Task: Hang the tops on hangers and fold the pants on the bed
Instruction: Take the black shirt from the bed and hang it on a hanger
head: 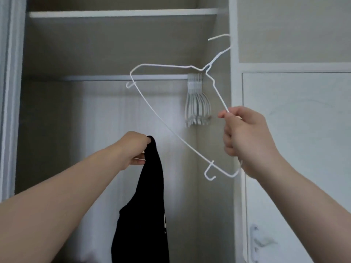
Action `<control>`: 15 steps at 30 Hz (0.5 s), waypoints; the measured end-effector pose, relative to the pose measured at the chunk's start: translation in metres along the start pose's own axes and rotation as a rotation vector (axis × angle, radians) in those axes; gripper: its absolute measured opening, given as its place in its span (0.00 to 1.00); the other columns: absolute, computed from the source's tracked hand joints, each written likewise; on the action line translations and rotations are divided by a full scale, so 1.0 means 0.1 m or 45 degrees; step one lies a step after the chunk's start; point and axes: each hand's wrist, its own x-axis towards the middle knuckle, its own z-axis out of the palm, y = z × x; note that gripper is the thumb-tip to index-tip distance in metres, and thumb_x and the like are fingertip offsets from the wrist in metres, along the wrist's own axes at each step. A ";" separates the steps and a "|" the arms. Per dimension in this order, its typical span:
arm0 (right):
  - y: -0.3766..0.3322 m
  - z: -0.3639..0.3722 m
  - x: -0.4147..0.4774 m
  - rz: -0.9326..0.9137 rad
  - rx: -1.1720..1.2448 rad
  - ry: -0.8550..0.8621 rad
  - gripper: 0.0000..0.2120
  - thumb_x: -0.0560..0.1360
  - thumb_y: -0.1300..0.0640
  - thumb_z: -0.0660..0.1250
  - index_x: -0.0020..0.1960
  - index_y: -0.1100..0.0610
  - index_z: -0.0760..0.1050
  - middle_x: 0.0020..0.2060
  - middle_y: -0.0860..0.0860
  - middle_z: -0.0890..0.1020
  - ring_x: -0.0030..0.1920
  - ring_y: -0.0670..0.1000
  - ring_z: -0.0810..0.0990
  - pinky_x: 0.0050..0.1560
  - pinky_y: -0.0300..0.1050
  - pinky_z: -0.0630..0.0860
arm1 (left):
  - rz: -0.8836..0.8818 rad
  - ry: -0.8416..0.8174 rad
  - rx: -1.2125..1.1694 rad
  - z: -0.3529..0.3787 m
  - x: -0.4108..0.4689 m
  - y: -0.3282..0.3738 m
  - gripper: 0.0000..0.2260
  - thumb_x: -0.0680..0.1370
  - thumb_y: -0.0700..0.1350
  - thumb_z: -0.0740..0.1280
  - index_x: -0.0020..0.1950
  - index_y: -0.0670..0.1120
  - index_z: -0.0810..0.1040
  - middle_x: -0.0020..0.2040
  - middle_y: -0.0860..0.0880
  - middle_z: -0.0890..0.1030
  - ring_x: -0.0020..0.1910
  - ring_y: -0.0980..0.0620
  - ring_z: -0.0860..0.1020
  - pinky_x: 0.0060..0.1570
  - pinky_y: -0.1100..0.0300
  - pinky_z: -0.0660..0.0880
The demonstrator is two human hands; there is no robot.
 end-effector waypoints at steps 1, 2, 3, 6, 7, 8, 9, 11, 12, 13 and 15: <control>-0.04 -0.15 -0.17 0.049 0.076 0.002 0.10 0.80 0.61 0.58 0.43 0.53 0.76 0.21 0.44 0.65 0.20 0.46 0.60 0.23 0.34 0.58 | -0.016 0.002 -0.015 0.04 -0.10 -0.01 0.05 0.82 0.42 0.63 0.52 0.42 0.77 0.42 0.45 0.78 0.33 0.49 0.77 0.33 0.59 0.76; -0.07 -0.30 -0.33 0.084 0.143 -0.002 0.11 0.82 0.62 0.58 0.45 0.54 0.76 0.21 0.44 0.63 0.20 0.46 0.58 0.23 0.34 0.57 | -0.028 0.010 -0.022 0.09 -0.19 -0.02 0.05 0.82 0.42 0.63 0.51 0.41 0.76 0.41 0.45 0.78 0.33 0.48 0.78 0.33 0.58 0.76; -0.11 -0.47 -0.48 0.100 0.201 -0.007 0.12 0.82 0.63 0.57 0.46 0.55 0.76 0.22 0.45 0.62 0.21 0.46 0.57 0.24 0.34 0.56 | -0.040 0.021 -0.022 0.14 -0.30 -0.03 0.05 0.82 0.42 0.63 0.51 0.42 0.76 0.41 0.45 0.78 0.33 0.48 0.78 0.33 0.58 0.76; -0.18 -0.98 -0.87 0.120 0.344 0.038 0.12 0.83 0.63 0.57 0.45 0.55 0.76 0.23 0.46 0.61 0.22 0.46 0.56 0.23 0.33 0.56 | -0.064 0.065 -0.020 0.32 -0.63 -0.02 0.05 0.82 0.43 0.64 0.48 0.42 0.76 0.39 0.45 0.78 0.32 0.49 0.77 0.31 0.59 0.75; -0.19 -1.15 -0.98 0.124 0.365 0.055 0.12 0.82 0.63 0.57 0.45 0.53 0.76 0.24 0.46 0.62 0.22 0.46 0.57 0.23 0.34 0.56 | -0.072 0.093 -0.014 0.38 -0.75 0.00 0.05 0.81 0.42 0.64 0.48 0.42 0.76 0.38 0.46 0.78 0.32 0.49 0.77 0.30 0.60 0.74; -0.21 -1.31 -1.09 0.131 0.371 0.058 0.12 0.81 0.61 0.59 0.44 0.51 0.77 0.24 0.47 0.63 0.22 0.47 0.58 0.23 0.35 0.57 | -0.079 0.126 -0.007 0.45 -0.88 0.02 0.06 0.81 0.42 0.64 0.47 0.42 0.76 0.37 0.45 0.78 0.32 0.49 0.77 0.28 0.61 0.74; -0.21 -1.46 -1.18 0.145 0.352 0.047 0.09 0.80 0.59 0.61 0.45 0.50 0.77 0.25 0.47 0.65 0.23 0.47 0.60 0.22 0.36 0.58 | -0.084 0.151 -0.001 0.51 -1.01 0.04 0.06 0.81 0.42 0.65 0.46 0.42 0.76 0.37 0.45 0.79 0.32 0.49 0.77 0.27 0.61 0.75; -0.25 -1.75 -1.27 0.218 0.324 -0.014 0.02 0.76 0.53 0.66 0.48 0.50 0.76 0.26 0.49 0.69 0.24 0.49 0.63 0.22 0.38 0.62 | -0.095 0.161 -0.006 0.66 -1.27 0.08 0.05 0.81 0.41 0.65 0.48 0.41 0.77 0.40 0.43 0.80 0.36 0.47 0.79 0.34 0.58 0.79; -0.27 -1.90 -1.29 0.274 0.324 -0.054 0.05 0.76 0.52 0.68 0.50 0.52 0.77 0.27 0.49 0.69 0.24 0.50 0.64 0.22 0.39 0.62 | -0.104 0.156 -0.007 0.74 -1.40 0.09 0.05 0.81 0.41 0.65 0.49 0.40 0.77 0.41 0.43 0.80 0.37 0.46 0.79 0.38 0.56 0.79; -0.29 -2.04 -1.30 0.333 0.332 -0.095 0.06 0.77 0.52 0.69 0.50 0.55 0.77 0.27 0.50 0.68 0.24 0.50 0.62 0.22 0.39 0.61 | -0.117 0.153 -0.002 0.81 -1.55 0.09 0.05 0.81 0.41 0.65 0.50 0.40 0.77 0.42 0.42 0.81 0.38 0.46 0.79 0.38 0.56 0.78; -0.28 -2.31 -1.40 0.424 0.294 -0.170 0.09 0.80 0.52 0.65 0.48 0.57 0.79 0.25 0.49 0.63 0.23 0.49 0.58 0.22 0.37 0.57 | -0.161 0.149 0.007 0.97 -1.84 0.04 0.05 0.81 0.41 0.65 0.50 0.40 0.78 0.43 0.42 0.81 0.39 0.46 0.80 0.36 0.56 0.77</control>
